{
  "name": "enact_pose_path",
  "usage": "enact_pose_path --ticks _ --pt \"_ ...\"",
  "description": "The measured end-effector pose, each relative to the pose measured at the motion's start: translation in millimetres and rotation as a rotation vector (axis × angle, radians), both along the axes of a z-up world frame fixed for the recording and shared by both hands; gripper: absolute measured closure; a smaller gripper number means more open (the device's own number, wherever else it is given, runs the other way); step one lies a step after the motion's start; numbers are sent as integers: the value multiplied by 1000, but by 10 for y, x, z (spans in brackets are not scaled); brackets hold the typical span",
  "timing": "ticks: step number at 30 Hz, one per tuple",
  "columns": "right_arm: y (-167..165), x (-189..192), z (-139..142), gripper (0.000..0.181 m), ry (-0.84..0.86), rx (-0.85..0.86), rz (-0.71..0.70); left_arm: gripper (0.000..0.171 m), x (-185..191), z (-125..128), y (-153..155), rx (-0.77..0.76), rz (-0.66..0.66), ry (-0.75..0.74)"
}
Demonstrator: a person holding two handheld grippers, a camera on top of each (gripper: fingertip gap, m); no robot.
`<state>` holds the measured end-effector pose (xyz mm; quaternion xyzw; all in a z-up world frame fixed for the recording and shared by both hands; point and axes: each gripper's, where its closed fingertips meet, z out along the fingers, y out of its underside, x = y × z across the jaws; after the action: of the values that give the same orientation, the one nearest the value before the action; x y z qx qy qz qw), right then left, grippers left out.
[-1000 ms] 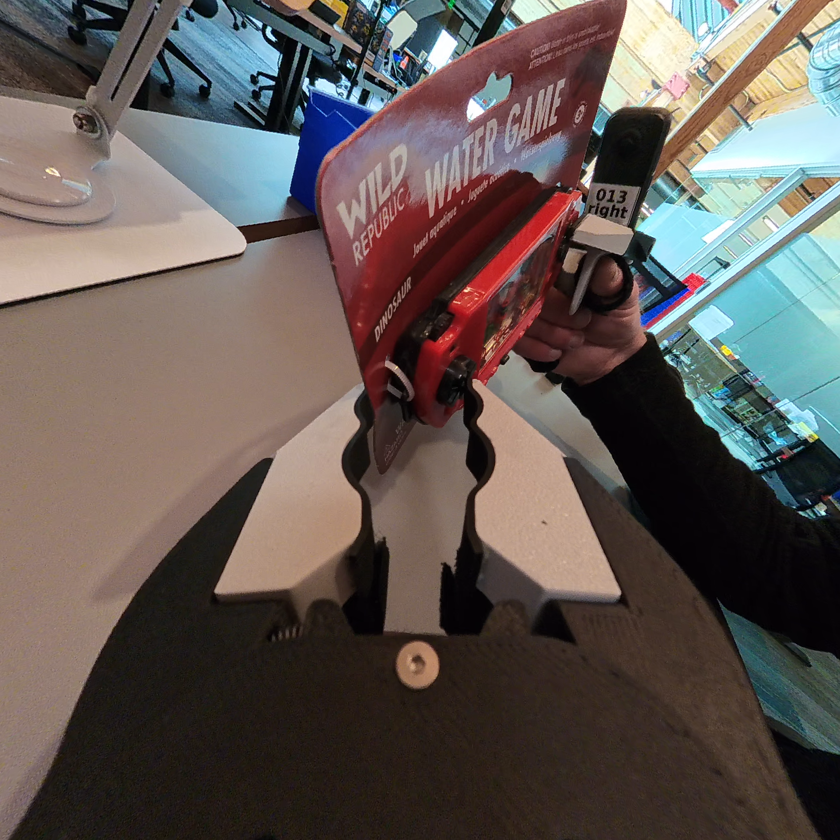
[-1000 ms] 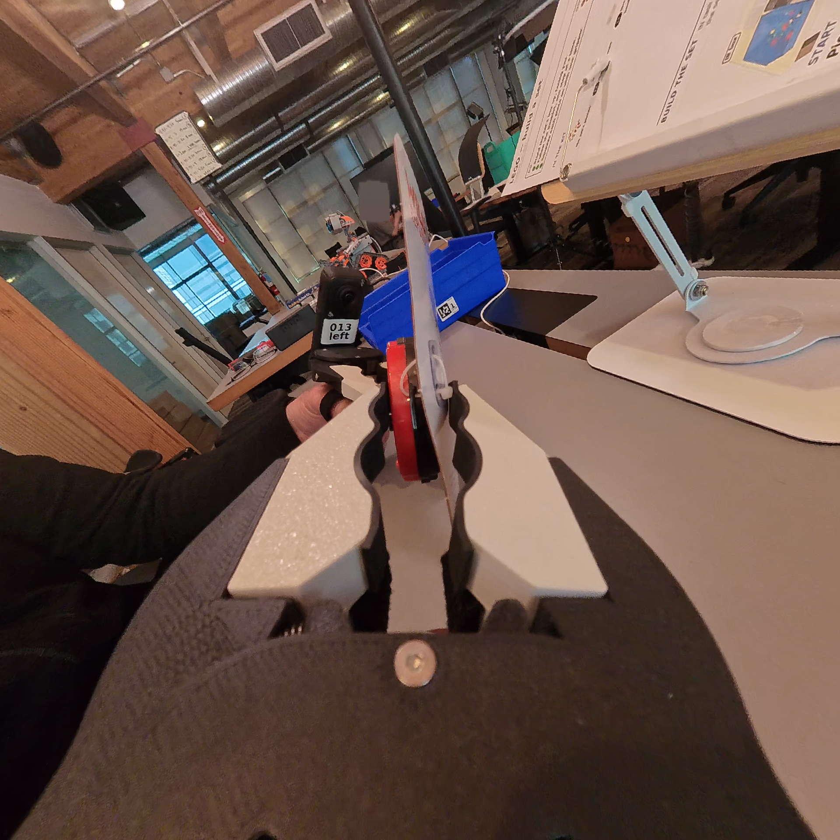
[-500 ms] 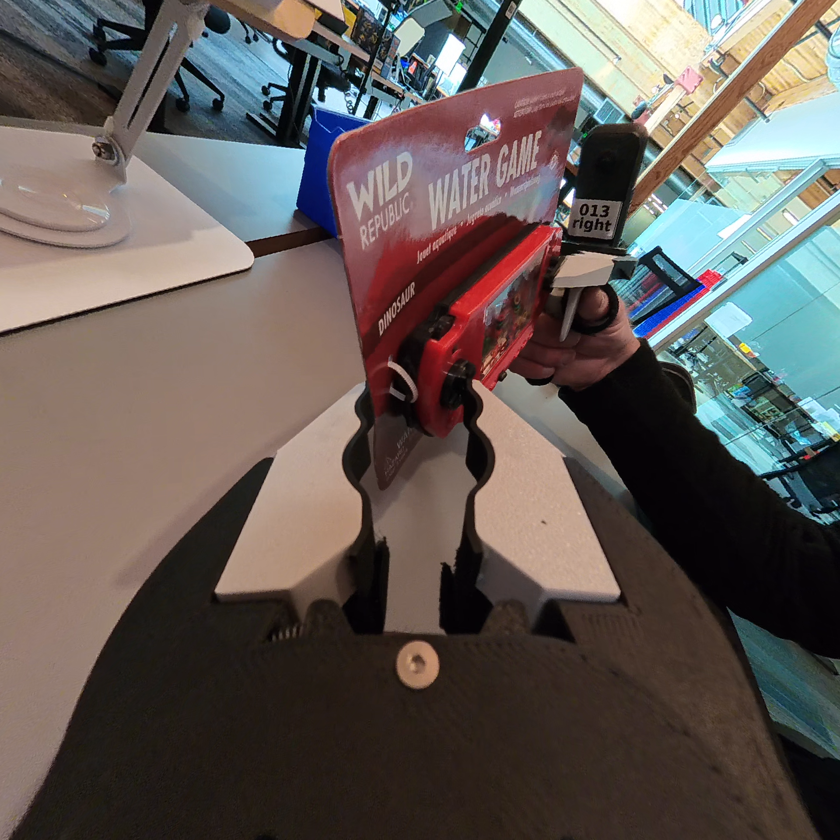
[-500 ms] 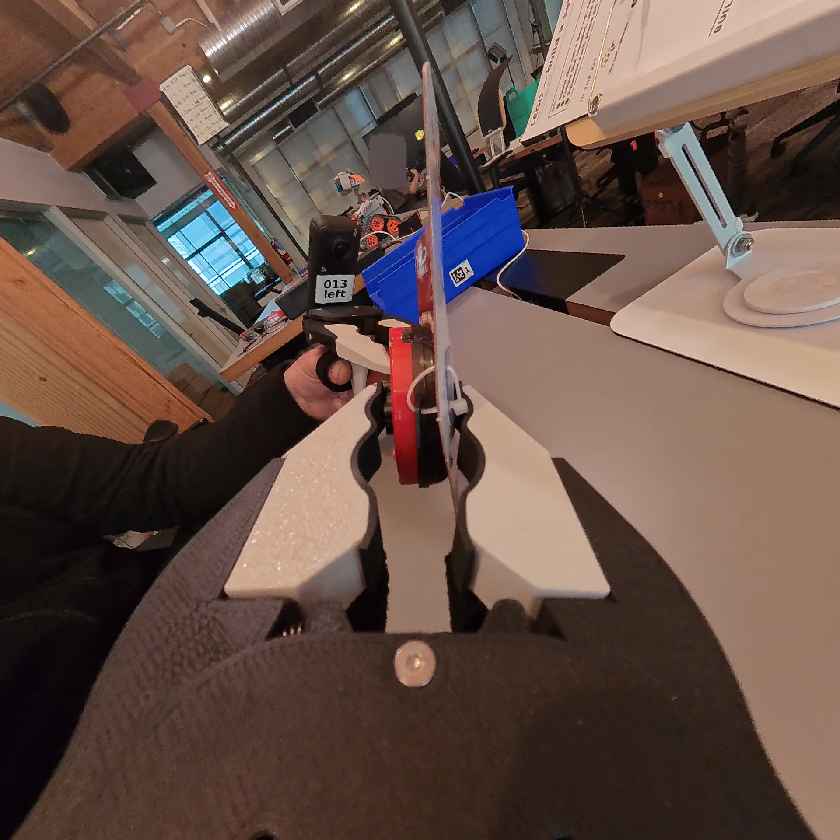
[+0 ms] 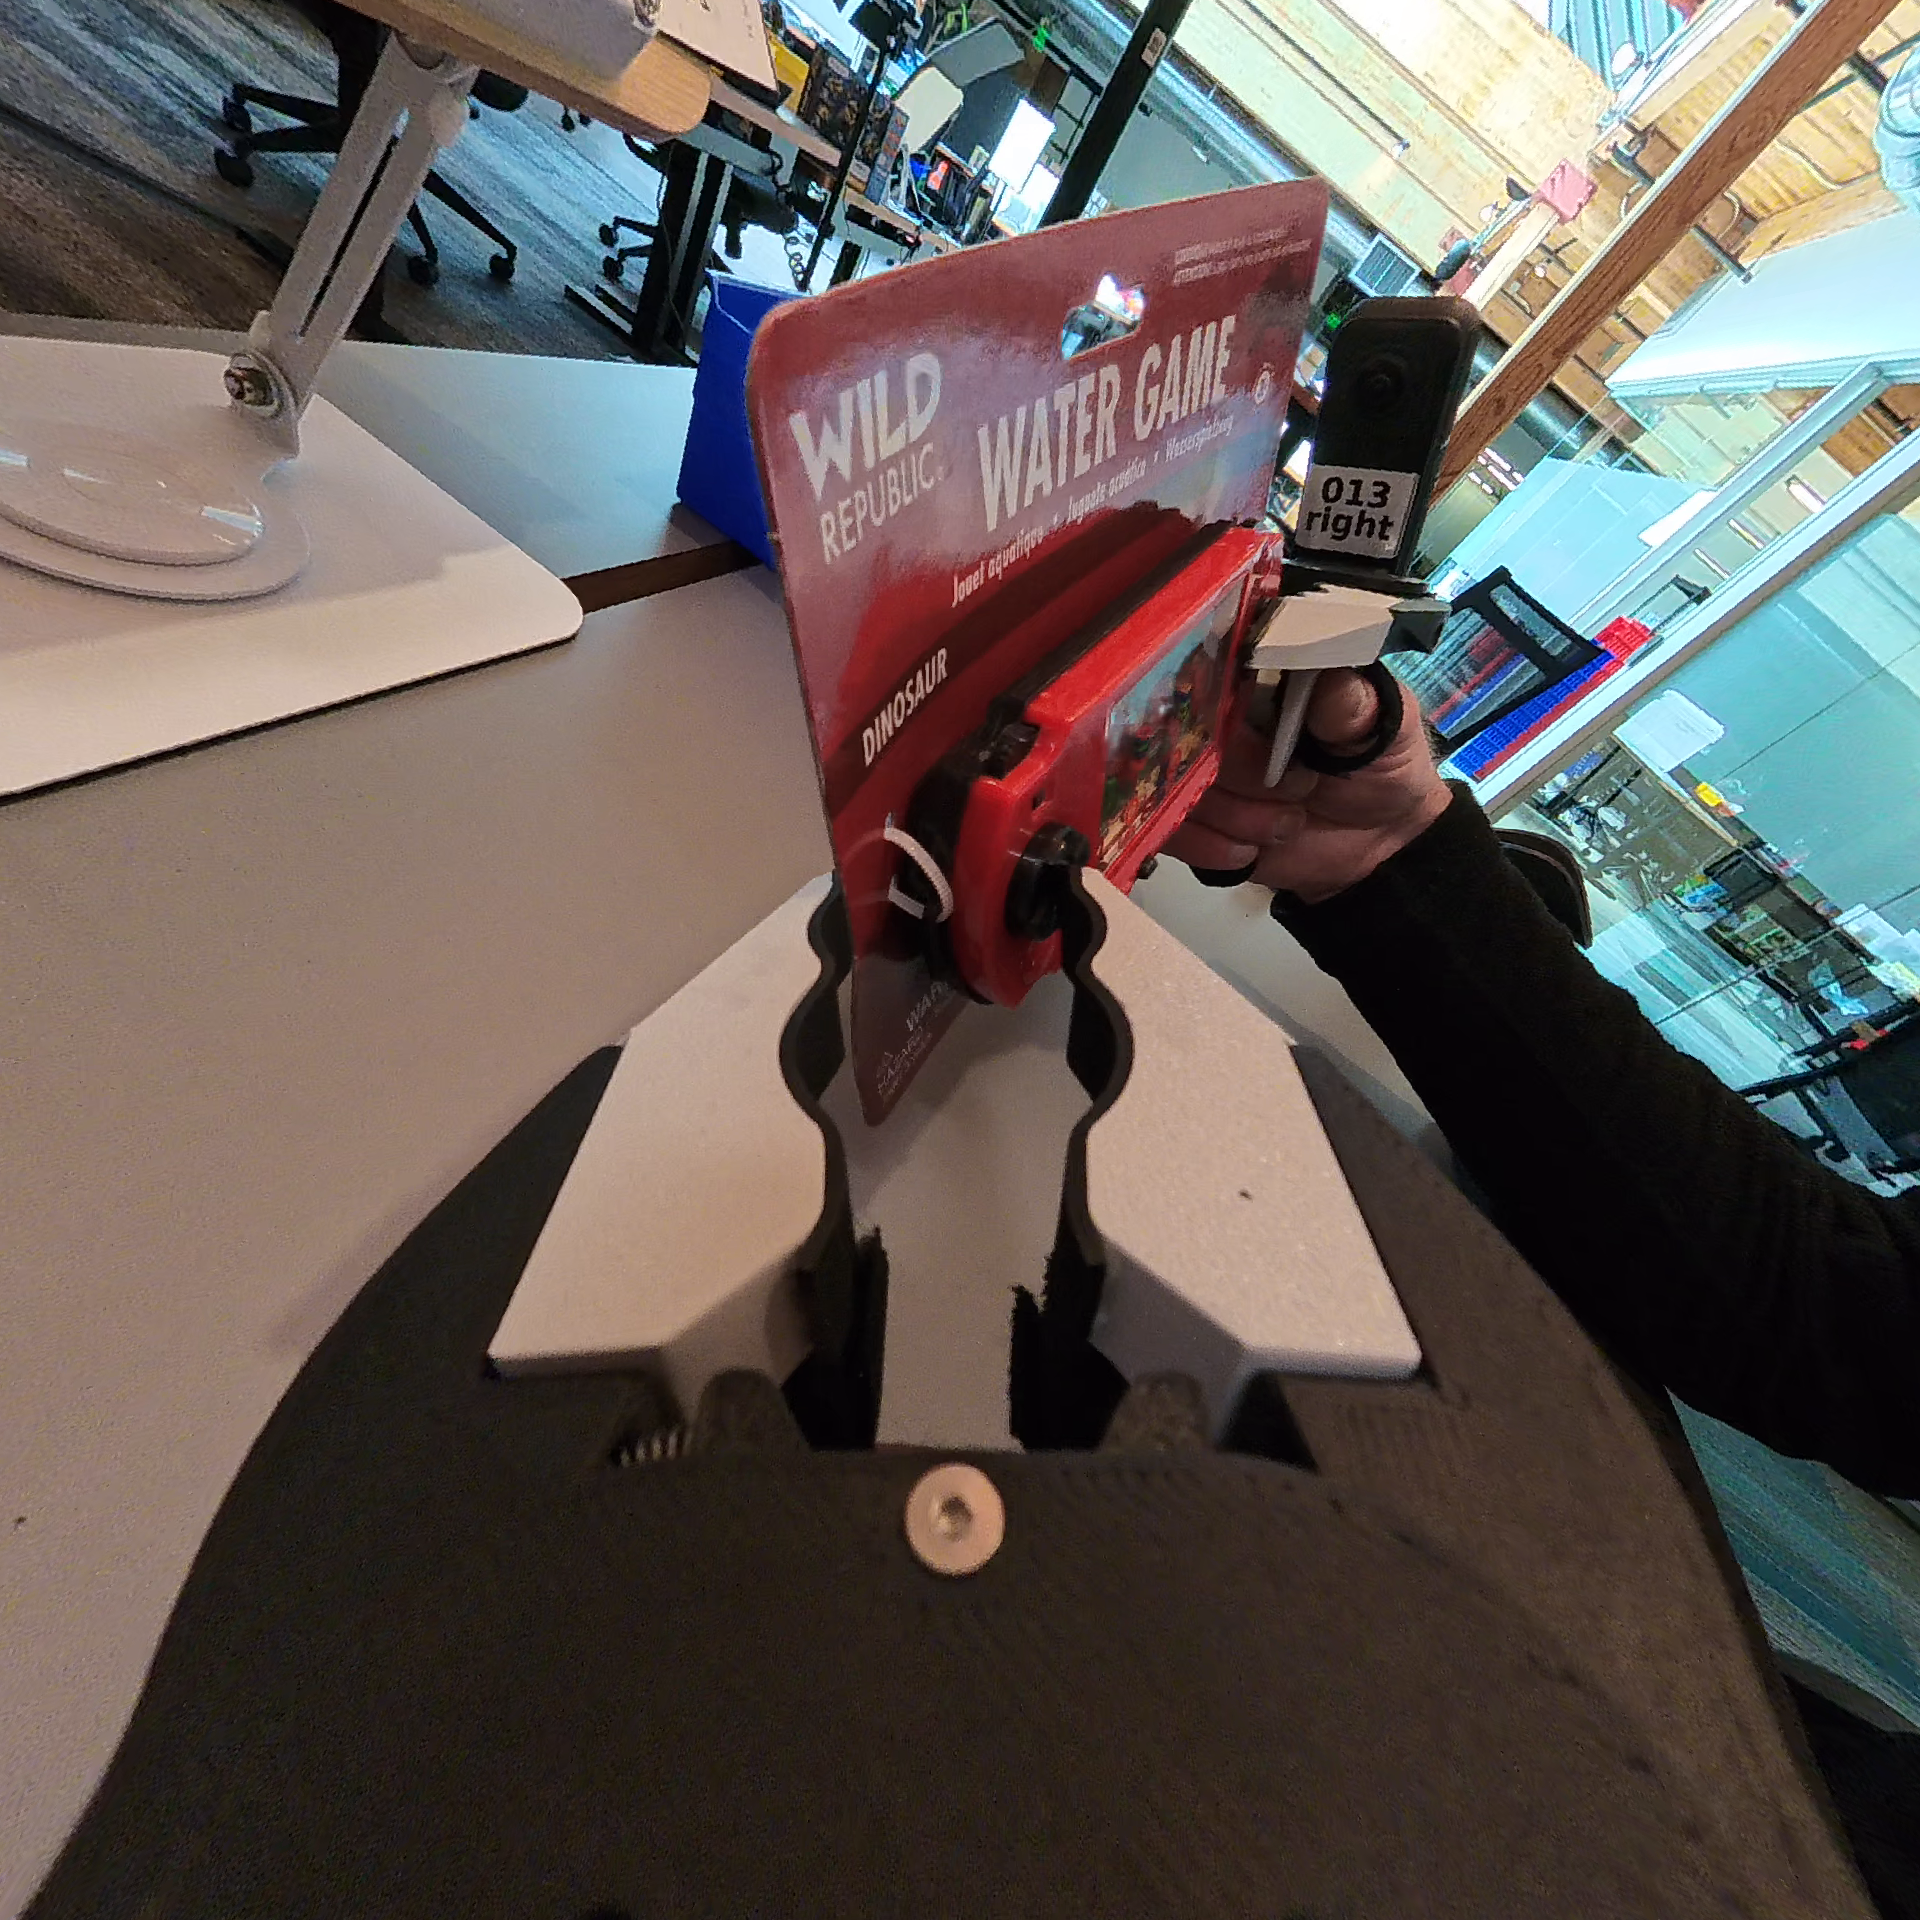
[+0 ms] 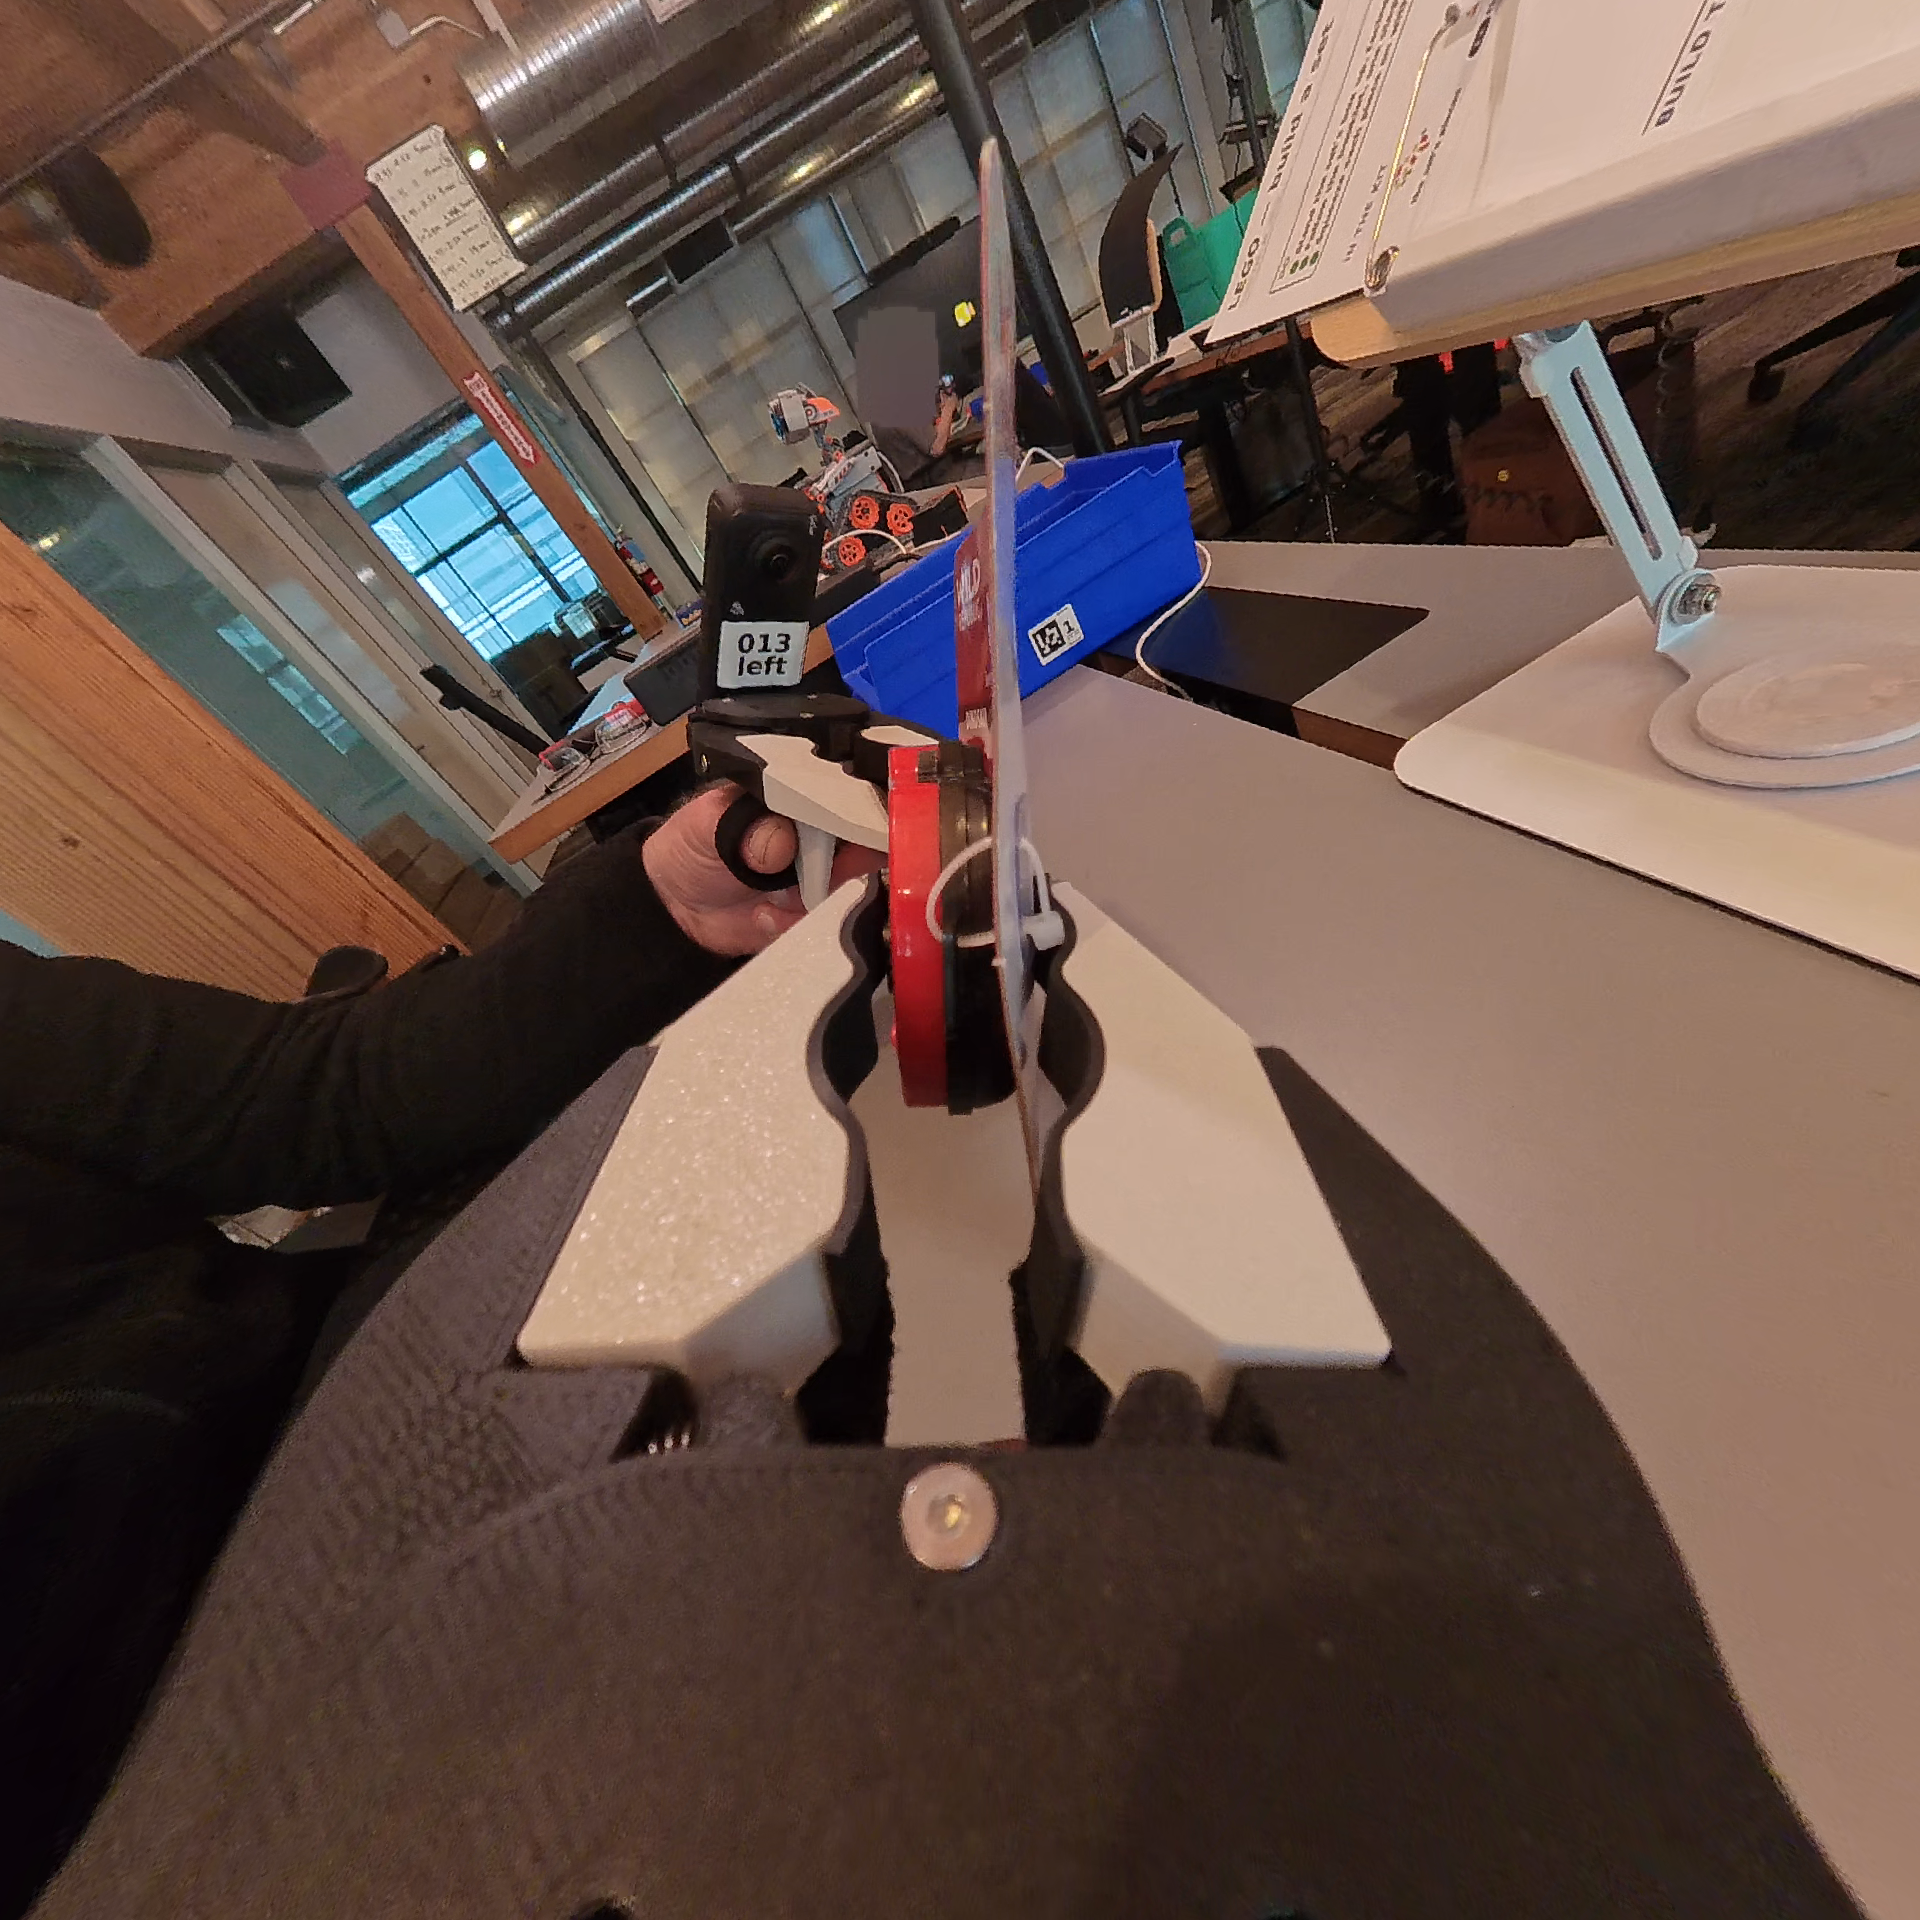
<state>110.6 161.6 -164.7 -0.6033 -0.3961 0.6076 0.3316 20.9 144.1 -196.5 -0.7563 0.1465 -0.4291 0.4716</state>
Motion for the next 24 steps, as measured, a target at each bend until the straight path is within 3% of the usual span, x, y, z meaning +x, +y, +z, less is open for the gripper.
enact_pose_path --ticks 24 --pt "16 -21 -126 150 -12 -53 11 141 -47 36 73 23 61 36"
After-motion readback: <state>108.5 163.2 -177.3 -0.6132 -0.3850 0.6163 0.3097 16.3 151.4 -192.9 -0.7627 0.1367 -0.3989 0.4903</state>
